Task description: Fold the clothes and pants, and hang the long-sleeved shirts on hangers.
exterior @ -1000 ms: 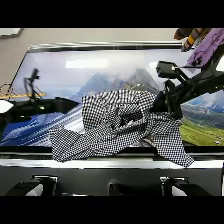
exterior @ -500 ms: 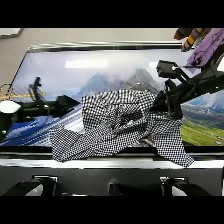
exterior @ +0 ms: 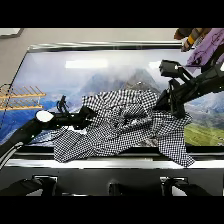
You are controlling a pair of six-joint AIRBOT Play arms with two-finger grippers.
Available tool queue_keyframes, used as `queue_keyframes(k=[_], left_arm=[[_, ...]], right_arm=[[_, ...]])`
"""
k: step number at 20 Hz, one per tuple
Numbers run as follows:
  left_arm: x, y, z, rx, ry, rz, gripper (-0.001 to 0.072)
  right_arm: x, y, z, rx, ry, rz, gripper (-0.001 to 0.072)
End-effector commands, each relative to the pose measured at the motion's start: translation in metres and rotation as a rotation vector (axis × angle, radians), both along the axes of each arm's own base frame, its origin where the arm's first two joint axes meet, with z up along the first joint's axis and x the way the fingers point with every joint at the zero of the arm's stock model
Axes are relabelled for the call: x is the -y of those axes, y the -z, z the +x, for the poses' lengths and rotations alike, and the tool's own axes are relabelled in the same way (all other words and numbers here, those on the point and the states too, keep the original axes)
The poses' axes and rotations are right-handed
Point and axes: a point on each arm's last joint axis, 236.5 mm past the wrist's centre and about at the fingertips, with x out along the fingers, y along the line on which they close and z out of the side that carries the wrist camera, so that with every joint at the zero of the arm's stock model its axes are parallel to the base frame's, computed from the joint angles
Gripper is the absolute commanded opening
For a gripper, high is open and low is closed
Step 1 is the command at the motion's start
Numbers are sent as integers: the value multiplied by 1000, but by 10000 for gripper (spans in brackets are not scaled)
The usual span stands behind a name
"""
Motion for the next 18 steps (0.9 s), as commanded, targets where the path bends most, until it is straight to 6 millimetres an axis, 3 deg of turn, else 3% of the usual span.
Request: queue_keyframes(k=[1, 3, 6, 8, 10, 13, 18], left_arm=[[22, -1, 1, -9, -8, -79, 595], [3, -9, 12, 21, -38, -70, 595], [-63, -21, 36, 67, -130, -3, 611], [-103, -16, 38, 39, -165, 44, 611], [-120, -6, 36, -11, -195, 33, 611], [-105, 7, 32, -26, -168, -34, 611], [-33, 7, 25, 2, -34, -220, 611]], right_arm=[[-4, -2, 0, 2, -1, 17, 24], [-4, -2, 0, -4, 6, 16, 24], [-4, -2, 1, -4, 7, 16, 24], [-4, -2, 1, -3, 7, 17, 24], [-4, -2, 1, -1, 9, 17, 24], [-4, -2, 2, 1, 11, 18, 24], [-4, -2, 3, 0, 19, 18, 25]])
